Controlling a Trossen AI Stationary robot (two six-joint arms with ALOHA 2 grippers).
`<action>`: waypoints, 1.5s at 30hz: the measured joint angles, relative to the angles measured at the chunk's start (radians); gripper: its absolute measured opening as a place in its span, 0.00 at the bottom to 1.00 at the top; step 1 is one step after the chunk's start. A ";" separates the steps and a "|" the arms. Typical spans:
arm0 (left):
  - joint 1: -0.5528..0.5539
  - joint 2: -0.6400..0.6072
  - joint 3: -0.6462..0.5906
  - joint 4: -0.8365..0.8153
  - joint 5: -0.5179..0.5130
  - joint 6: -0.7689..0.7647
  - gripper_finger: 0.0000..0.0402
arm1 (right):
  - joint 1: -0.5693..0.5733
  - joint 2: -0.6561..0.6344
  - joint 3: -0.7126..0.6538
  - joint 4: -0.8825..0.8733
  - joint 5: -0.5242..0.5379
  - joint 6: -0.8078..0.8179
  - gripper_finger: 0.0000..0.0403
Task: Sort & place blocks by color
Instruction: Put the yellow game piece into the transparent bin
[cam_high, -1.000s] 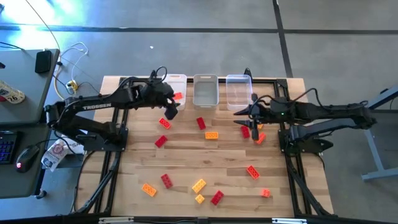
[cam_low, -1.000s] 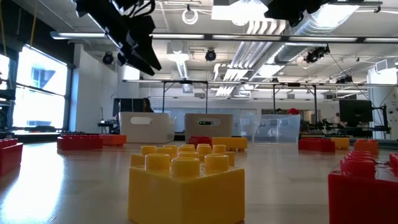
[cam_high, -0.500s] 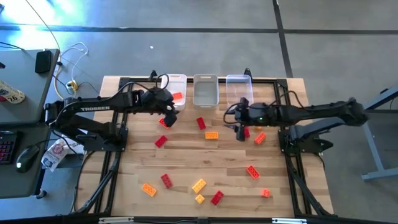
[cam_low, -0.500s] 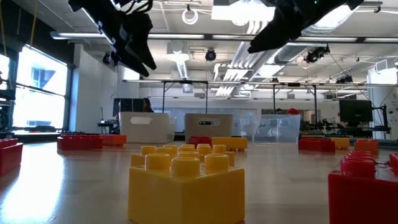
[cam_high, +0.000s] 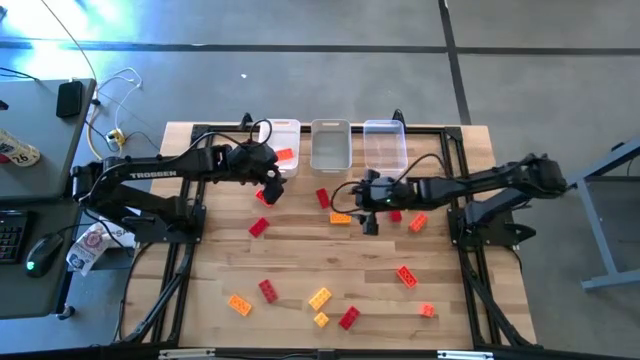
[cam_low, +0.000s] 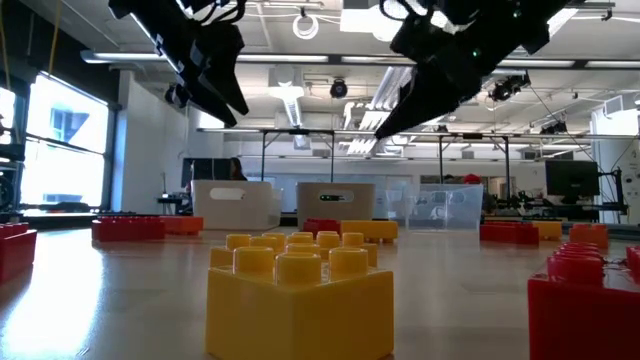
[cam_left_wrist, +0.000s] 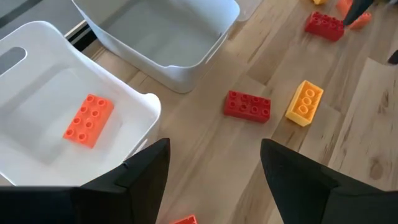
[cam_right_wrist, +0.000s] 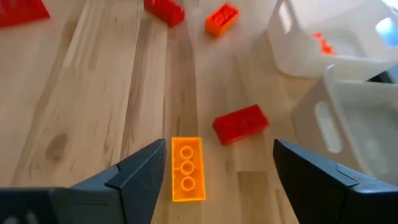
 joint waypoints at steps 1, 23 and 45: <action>0.000 0.000 0.000 0.000 0.000 0.000 0.59 | 0.000 0.018 0.000 0.004 -0.003 0.000 0.70; 0.000 0.001 0.000 -0.005 0.002 0.001 0.59 | 0.000 0.349 0.000 0.139 -0.045 0.010 0.70; 0.000 0.001 0.000 -0.005 0.006 0.003 0.59 | 0.000 0.348 -0.003 0.114 -0.073 0.064 0.28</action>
